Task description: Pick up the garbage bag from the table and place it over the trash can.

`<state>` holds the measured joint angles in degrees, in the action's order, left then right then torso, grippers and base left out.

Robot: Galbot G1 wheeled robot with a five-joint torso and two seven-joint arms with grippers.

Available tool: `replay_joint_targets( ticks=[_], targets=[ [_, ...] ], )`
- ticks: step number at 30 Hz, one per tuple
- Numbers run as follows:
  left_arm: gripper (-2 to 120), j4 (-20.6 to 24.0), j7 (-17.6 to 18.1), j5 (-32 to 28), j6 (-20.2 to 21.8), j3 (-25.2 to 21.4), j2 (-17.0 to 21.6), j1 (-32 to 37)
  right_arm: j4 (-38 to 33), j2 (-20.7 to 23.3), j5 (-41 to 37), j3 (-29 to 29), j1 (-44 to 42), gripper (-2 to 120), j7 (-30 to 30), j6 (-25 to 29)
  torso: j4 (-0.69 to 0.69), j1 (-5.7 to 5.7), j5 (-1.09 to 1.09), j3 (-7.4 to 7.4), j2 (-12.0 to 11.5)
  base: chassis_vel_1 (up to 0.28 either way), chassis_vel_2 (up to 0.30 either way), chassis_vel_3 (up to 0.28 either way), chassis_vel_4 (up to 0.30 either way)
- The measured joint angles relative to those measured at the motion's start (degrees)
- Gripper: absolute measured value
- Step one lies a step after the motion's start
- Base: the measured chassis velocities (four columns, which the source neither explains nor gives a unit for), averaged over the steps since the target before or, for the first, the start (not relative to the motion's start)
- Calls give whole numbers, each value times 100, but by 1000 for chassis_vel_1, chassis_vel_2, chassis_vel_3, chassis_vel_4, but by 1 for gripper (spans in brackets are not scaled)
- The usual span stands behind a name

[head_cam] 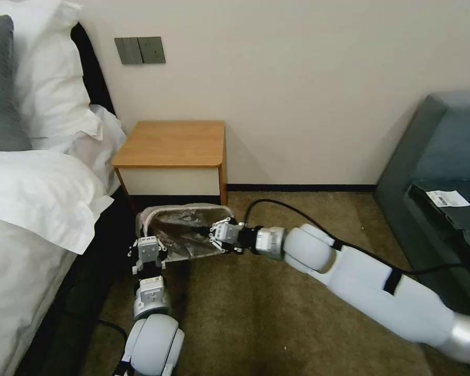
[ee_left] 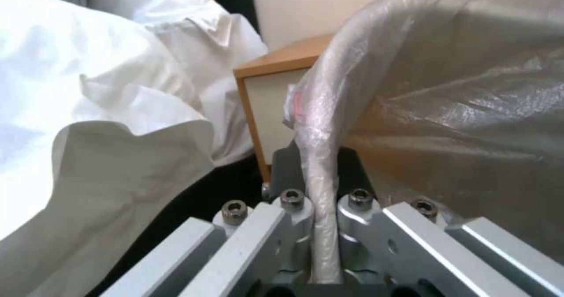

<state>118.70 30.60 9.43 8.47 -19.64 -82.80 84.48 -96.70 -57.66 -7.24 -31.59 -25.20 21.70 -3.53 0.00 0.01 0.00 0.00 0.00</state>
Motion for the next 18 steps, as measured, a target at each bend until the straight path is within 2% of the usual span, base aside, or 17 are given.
replay_joint_targets(
  ticks=[7,18],
  targets=[
    [0,-80,7,110,1,-1,-11,-46,741,-546,21,-614,697,0,-206,-330,0,0,0,0,0,0,0,0,0],
    [0,-19,23,109,25,24,-81,1,1731,-1160,346,-1216,1217,0,-286,-378,0,0,0,0,0,0,0,0,0]
  ],
)
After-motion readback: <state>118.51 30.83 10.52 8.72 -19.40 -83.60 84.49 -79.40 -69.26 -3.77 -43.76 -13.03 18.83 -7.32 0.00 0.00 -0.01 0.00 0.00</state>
